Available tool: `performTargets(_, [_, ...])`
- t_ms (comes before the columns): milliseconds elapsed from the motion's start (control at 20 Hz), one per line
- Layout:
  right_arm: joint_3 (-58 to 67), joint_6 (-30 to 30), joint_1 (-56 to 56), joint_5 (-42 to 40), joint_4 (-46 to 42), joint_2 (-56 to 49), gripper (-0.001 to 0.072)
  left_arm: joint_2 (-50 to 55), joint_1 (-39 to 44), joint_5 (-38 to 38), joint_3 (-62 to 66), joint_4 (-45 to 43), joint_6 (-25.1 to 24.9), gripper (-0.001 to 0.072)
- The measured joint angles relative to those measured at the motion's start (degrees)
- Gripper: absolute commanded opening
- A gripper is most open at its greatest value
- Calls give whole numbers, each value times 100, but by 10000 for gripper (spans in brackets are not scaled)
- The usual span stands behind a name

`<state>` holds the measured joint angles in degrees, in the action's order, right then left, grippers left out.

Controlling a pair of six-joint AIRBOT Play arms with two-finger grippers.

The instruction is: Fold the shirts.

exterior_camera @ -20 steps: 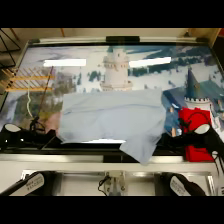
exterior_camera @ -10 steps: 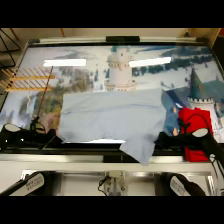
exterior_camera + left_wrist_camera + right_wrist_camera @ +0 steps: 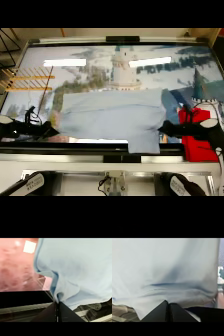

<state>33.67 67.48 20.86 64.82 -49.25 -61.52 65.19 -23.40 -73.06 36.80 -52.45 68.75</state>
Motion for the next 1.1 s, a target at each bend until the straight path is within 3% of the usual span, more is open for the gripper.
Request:
performTargets(200, [710,72,-4,-44,85,-2,56,26,0,-136,610,50,-28,27])
performTargets(400, [1357,136,-7,-785,433,-282,56,236,17,192,1132,129,216,28])
performTargets(650, [2446,92,-385,-1506,1021,-1497,56,999,302,715,1906,330,431,28])
performTargets(1100, [3560,417,-955,-2208,918,-3182,58,2625,1001,1486,3379,476,629,29])
